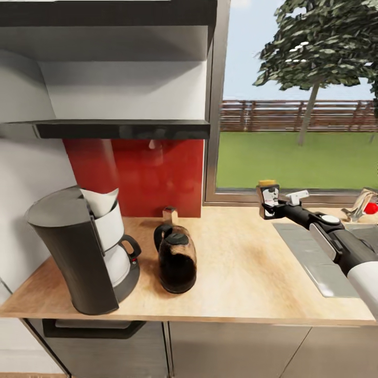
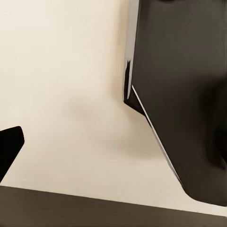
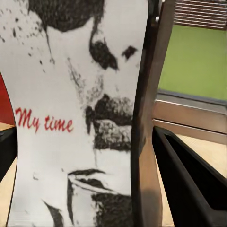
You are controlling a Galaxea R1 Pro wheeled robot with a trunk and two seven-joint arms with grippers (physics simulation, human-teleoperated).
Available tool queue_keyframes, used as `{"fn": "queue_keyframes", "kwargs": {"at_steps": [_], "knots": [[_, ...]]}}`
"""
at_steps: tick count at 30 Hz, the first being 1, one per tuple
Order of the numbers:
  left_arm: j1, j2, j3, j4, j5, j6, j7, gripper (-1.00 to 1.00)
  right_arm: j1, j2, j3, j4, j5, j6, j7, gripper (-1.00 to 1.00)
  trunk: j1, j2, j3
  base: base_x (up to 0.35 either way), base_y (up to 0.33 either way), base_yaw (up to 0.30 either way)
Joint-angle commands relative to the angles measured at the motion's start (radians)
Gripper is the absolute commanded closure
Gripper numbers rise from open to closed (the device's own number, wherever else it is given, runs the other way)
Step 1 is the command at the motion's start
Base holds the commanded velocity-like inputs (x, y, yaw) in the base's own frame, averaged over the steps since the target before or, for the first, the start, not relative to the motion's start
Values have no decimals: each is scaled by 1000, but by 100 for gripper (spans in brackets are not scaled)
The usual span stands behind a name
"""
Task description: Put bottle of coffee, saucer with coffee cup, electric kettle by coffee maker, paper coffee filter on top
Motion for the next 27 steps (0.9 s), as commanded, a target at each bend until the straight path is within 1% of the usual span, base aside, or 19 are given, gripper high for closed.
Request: {"fn": "queue_keyframes", "kwargs": {"at_steps": [1, 6, 8, 9, 13, 14, 15, 16, 17, 19, 22, 23, 25, 27], "knots": [[0, 0, 6, -5, 3, -4, 0, -100, -1, -1, 3, -2, -12, 6, 0, 100, 0, -2, -2, -337, 0, 0], [-8, 1, 7, -17, 5, -10, 0, -100, -1, -1, 3, -2, -12, 6, 0, 100, 0, -2, -2, -302, 0, 0], [-16, 4, 7, -86, 5, -10, 0, -100, -1, -1, 3, -3, -11, 7, 0, 100, 0, -2, -2, -104, 0, 0], [-19, 10, 7, -139, 5, -11, 0, -100, -1, -1, 3, -3, -9, 8, 0, 100, 0, -2, -2, -29, 0, 0], [-21, 27, 8, -229, 5, -11, 1, -100, 0, -4, 2, 4, -8, 6, 0, 100, 0, -2, -2, -10, 0, 0], [-22, 30, 8, -251, 5, -11, 1, -100, 13, -5, 2, 11, -7, 6, 1, 100, 0, -2, -2, -2, 0, 0], [-27, 33, 8, -276, 5, -11, 0, -100, 45, -5, 2, 19, -7, 3, 2, 100, 0, -2, -2, 0, 0, 0], [-30, 34, 8, -281, 5, -11, 0, -100, 65, -5, 3, 21, -7, -5, 2, 100, 0, -2, -2, 0, 0, 0], [-35, 34, 8, -284, 5, -12, 0, -100, 82, -4, 3, 23, -7, -21, 1, 100, 0, -2, -2, 0, 0, 0], [-45, 35, 8, -289, 2, -12, 0, -100, 113, -2, 4, 24, -8, -103, 0, 100, 0, -2, -2, 0, 0, 0], [-63, 38, 7, -290, -1, -12, 0, -100, 136, 5, 5, 30, -11, -167, 1, 100, 0, -2, -2, 0, 0, 0], [-68, 38, 8, -290, -1, -12, 0, -100, 150, 12, 6, 30, -12, -183, 1, 100, 0, -2, -2, 0, 0, 0], [-74, 42, 8, -288, 1, -11, 0, -100, 198, 35, 8, 25, -13, -244, 1, 100, 0, -2, -2, 0, 0, 0], [-75, 43, 8, -287, 1, -11, 0, -100, 219, 46, 9, 16, -13, -274, 0, 100, 0, -2, -2, 0, 0, 0]]}}
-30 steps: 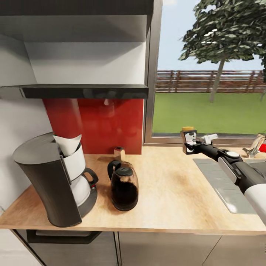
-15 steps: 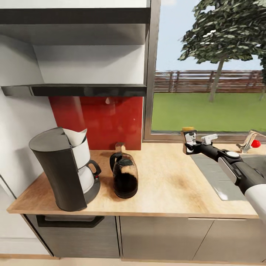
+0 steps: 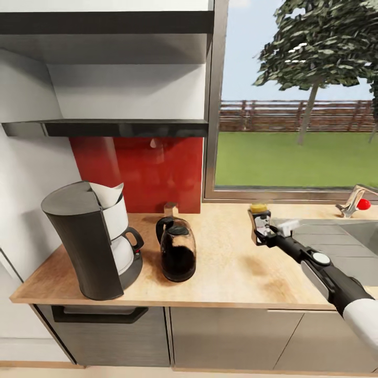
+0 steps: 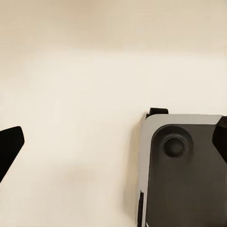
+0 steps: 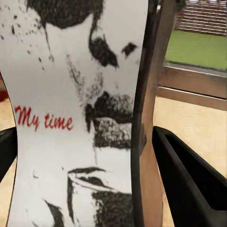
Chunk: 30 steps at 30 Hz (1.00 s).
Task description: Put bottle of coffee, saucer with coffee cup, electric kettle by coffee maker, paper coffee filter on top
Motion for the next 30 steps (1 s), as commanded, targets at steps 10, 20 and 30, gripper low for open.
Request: {"fn": "queue_keyframes", "kwargs": {"at_steps": [10, 20, 30], "knots": [[7, 30, 5, 8, 5, -1, 28, -100, 111, 34, 8, -124, -14, -37, 8, 100, 1, -2, -2, -60, 0, 0], [5, 31, 5, 8, 5, -1, 30, -100, 139, 36, 8, -135, -14, -37, 9, 100, 1, -2, -2, -325, 0, 0], [1, 30, 3, 6, 5, -1, 30, -100, 171, 42, 11, -143, -14, -35, 191, 100, 1, -2, -2, -66, 0, 0]]}}
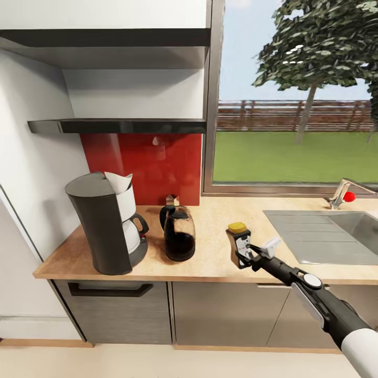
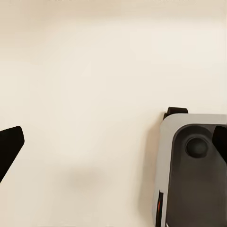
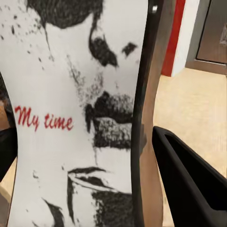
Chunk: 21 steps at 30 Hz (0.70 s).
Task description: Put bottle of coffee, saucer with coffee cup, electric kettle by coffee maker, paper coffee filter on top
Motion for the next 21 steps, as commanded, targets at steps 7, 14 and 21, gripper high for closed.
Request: {"fn": "queue_keyframes", "kwargs": {"at_steps": [7, 14, 21], "knots": [[0, 0, 0, -2, 2, -1, 1, -100, 1, 22, 136, -2, -12, -3, 19, 100, 1, -2, -2, 0, 0, 0], [0, 0, 0, 0, 2, -1, 1, -100, 1, 99, 158, -1, -11, -3, 19, 100, 1, -2, -2, 0, 0, 0], [0, 0, 2, -7, 3, -1, 1, -100, 1, 159, 160, 2, -10, -3, 19, 100, 1, -2, -2, 76, 59, 0]]}}
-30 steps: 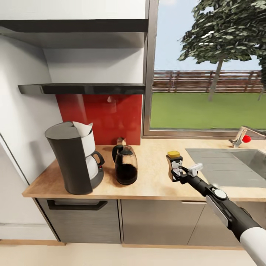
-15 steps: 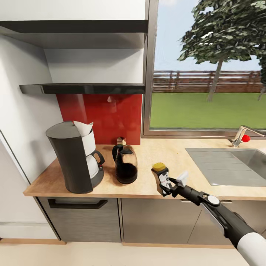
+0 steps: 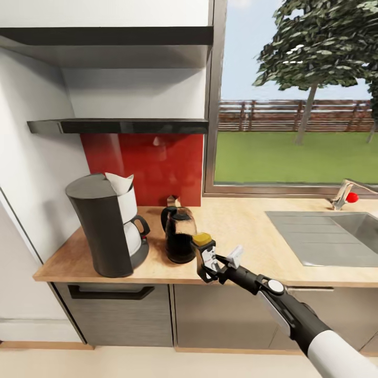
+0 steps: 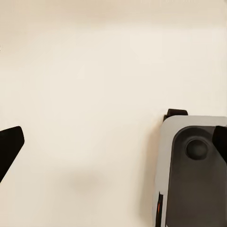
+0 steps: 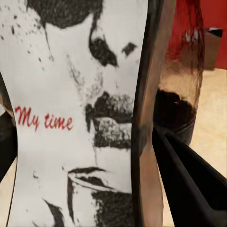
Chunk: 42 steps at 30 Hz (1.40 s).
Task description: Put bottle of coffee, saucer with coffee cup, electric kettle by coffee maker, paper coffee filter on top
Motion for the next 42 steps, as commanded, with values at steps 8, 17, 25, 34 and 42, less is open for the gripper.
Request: {"fn": "queue_keyframes", "kwargs": {"at_steps": [8, 17, 25, 34, 42], "knots": [[5, -2, 5, 7, 3, -1, 1, -100, -2, 83, 4, 5, -9, -5, 1, 100, 1, -2, -2, 165, 181, 0], [6, -5, 3, 8, 4, -1, 1, -100, -1, 142, 5, 8, -11, -42, 1, 100, 1, -2, -2, 6, 7, 0], [11, 1, 3, 87, 5, 0, 2, -100, 11, 159, 64, 4, -11, -48, 2, 100, 1, -2, -2, 0, 47, 0], [11, 2, 3, 110, 4, 3, 3, -100, 15, 191, 82, 19, -7, -49, -4, 100, 1, -2, -2, 0, 176, 0], [13, 3, 3, 149, 4, 3, 2, -100, 15, 225, 75, 102, -9, -148, -7, 100, 1, -2, -2, 0, 3, 0]]}}
